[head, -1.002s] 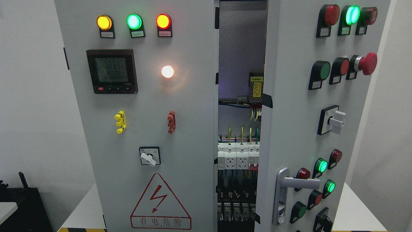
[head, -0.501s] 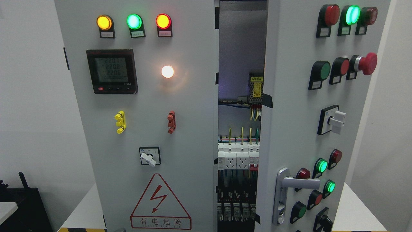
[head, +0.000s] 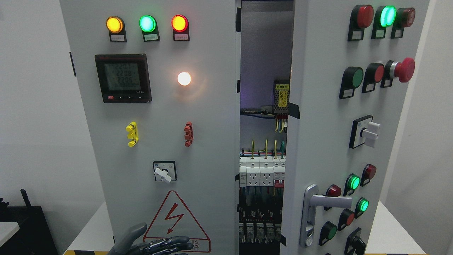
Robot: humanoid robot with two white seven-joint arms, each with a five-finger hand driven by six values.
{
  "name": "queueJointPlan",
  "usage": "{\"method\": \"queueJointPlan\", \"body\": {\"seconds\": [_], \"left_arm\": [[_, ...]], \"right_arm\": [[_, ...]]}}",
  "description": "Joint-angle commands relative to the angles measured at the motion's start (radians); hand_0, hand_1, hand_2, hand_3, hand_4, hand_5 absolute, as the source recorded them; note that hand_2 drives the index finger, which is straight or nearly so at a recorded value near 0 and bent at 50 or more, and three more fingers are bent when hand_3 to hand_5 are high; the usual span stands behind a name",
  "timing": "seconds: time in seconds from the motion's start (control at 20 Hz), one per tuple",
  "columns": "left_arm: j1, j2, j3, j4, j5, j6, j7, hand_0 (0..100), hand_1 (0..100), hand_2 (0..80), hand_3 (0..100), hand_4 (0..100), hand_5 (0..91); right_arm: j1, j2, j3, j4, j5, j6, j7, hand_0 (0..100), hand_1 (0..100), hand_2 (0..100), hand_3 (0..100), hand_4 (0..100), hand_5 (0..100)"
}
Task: Open door with both hands
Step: 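Raise the left hand and reach toward the door's open gap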
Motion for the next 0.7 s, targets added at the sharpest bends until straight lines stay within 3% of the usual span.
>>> {"method": "queueJointPlan", "body": {"seconds": [0.0,0.2,0.3,0.65], "left_arm": [[-0.141,-0.057,-0.056,-0.03,0.025,0.027,-0.001,0,0,0.0,0,4,0.0],[-0.238,-0.092,-0.11,-0.028,0.027,0.036,-0.004,0,0,0.0,0,4,0.0],[-0.295,-0.098,-0.183,-0.027,0.03,0.038,-0.01,0,0,0.0,0,4,0.0],[-0.465,-0.098,-0.295,-0.02,0.171,0.038,-0.019,0,0,0.0,0,4,0.0]], "right_arm": [[0.0,0.002,0.0,0.0,0.0,0.0,0.0,0,0,0,0,0,0],[0.0,0.0,0.0,0.0,0.0,0.0,0.0,0,0,0,0,0,0],[0.0,0.0,0.0,0.0,0.0,0.0,0.0,0,0,0,0,0,0],[0.0,0.0,0.0,0.0,0.0,0.0,0.0,0,0,0,0,0,0]]}}
